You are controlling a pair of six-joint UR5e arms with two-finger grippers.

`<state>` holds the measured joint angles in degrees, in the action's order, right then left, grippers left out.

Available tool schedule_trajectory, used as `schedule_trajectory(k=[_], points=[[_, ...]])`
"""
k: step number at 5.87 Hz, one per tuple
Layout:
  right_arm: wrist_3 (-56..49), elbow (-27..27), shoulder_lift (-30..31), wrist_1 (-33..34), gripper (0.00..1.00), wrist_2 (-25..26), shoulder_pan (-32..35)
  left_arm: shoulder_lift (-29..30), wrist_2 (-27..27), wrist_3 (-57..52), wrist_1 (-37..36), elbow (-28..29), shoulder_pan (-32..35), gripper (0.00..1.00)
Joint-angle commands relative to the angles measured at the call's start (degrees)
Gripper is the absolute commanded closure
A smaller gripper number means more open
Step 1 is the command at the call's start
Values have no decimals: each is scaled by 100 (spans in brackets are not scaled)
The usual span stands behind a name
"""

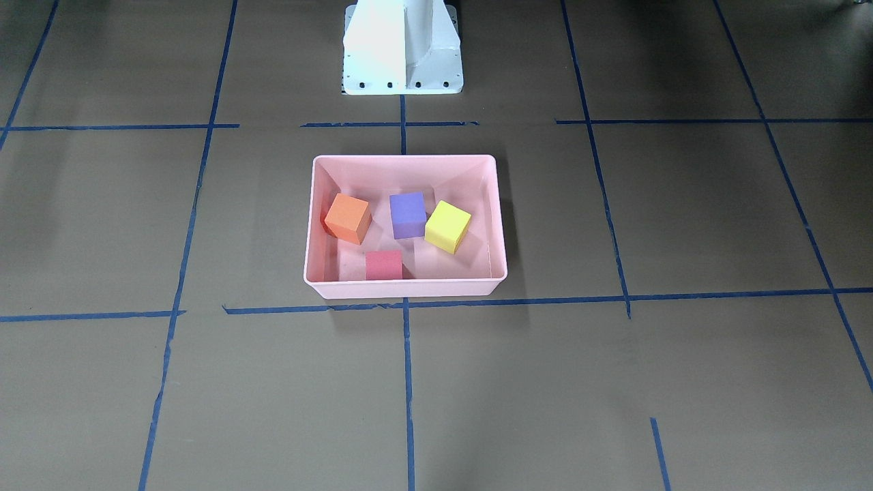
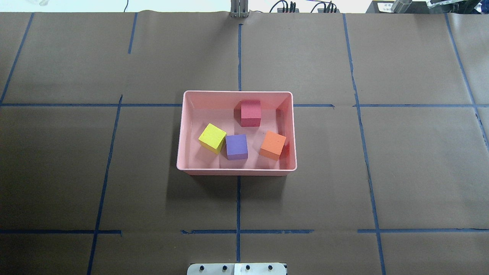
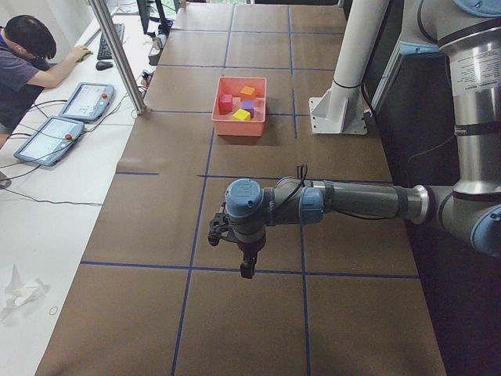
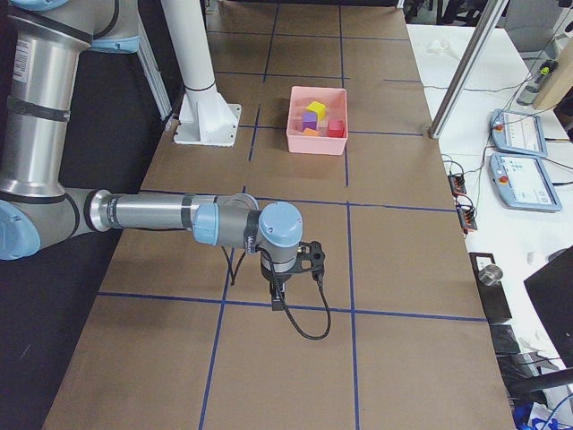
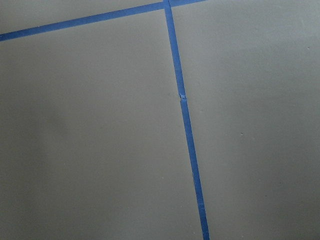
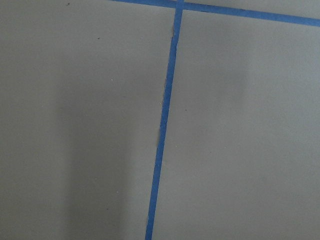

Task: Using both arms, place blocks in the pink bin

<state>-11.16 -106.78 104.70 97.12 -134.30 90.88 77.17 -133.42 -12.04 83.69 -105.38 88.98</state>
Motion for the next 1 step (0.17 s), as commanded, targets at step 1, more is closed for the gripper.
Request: schedule_trajectory(k=[1], points=[[0, -1, 7, 0, 0, 0, 0, 0, 9, 0, -2, 0, 5, 0]])
